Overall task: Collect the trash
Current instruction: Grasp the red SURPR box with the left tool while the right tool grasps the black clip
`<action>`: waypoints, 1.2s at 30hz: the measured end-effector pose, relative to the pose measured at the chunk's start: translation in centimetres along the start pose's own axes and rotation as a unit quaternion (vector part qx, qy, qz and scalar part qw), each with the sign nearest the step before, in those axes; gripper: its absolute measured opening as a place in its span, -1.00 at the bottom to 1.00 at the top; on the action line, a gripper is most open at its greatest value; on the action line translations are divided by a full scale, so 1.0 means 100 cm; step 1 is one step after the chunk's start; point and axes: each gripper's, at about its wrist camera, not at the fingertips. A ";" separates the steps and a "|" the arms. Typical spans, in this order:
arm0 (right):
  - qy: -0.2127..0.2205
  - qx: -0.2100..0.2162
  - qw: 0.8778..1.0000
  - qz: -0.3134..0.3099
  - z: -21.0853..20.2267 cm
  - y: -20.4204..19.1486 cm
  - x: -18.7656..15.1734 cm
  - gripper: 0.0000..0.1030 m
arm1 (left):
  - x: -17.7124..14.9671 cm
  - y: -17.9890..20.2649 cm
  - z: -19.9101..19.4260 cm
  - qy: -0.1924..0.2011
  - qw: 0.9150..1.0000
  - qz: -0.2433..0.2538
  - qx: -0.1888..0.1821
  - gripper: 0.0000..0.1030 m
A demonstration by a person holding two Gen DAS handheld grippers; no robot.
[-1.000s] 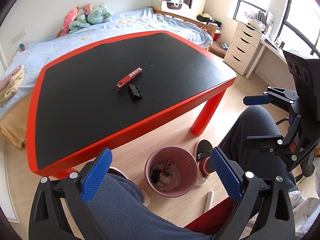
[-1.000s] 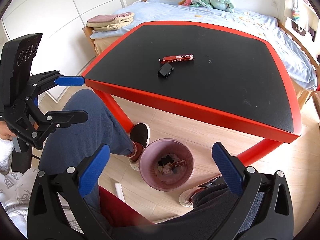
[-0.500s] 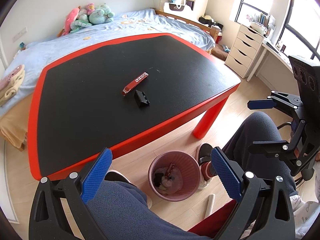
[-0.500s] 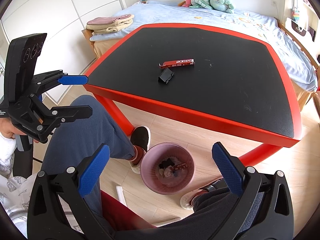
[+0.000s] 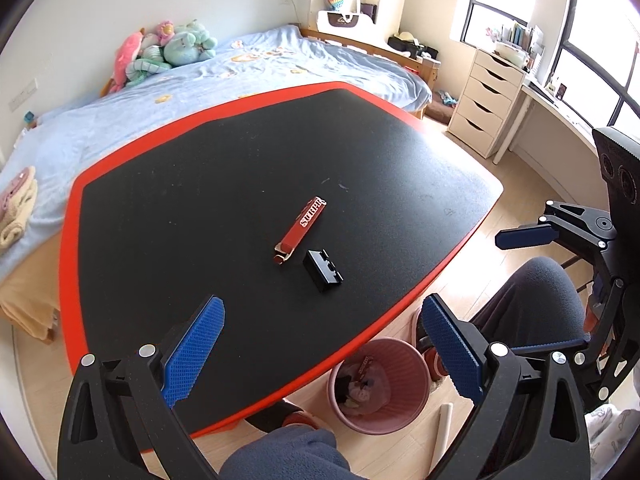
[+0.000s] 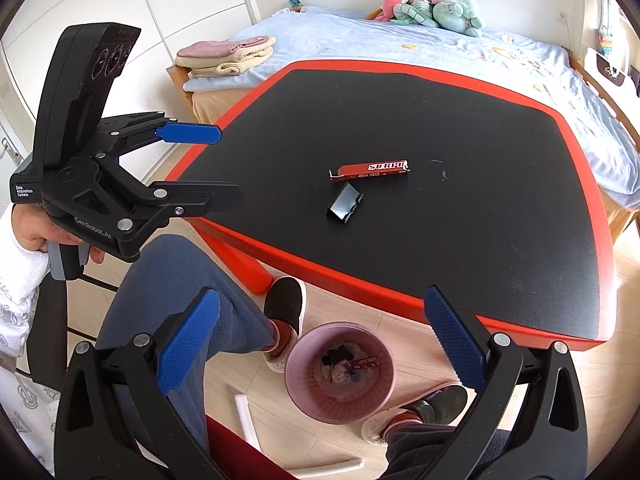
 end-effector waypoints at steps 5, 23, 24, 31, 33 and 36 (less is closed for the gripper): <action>-0.002 -0.005 1.000 0.006 0.017 0.009 0.019 0.95 | 0.022 -0.008 0.023 -0.012 1.000 0.015 0.000 0.85; -0.038 -0.010 0.999 0.027 0.075 0.034 0.039 0.95 | 0.047 -0.030 0.115 -0.071 0.997 0.029 -0.006 0.85; -0.039 -0.010 0.999 0.028 0.077 0.035 0.039 0.95 | 0.046 -0.031 0.118 -0.072 0.997 0.028 -0.005 0.85; -0.046 -0.008 0.998 0.035 0.102 0.040 0.043 0.94 | 0.047 -0.037 0.129 -0.072 0.997 0.019 0.003 0.84; -0.047 -0.012 0.998 0.031 0.109 0.040 0.044 0.94 | 0.047 -0.037 0.131 -0.073 0.997 0.020 0.009 0.78; -0.047 -0.016 0.998 0.028 0.118 0.040 0.046 0.94 | 0.049 -0.041 0.136 -0.074 0.997 0.014 0.020 0.51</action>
Point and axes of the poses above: each gripper's, at about its wrist camera, not at the fingertips, and z roughly the way its jaws point, y to its right, x to its top, and after that the axes turned 9 degrees about -z, right-handed
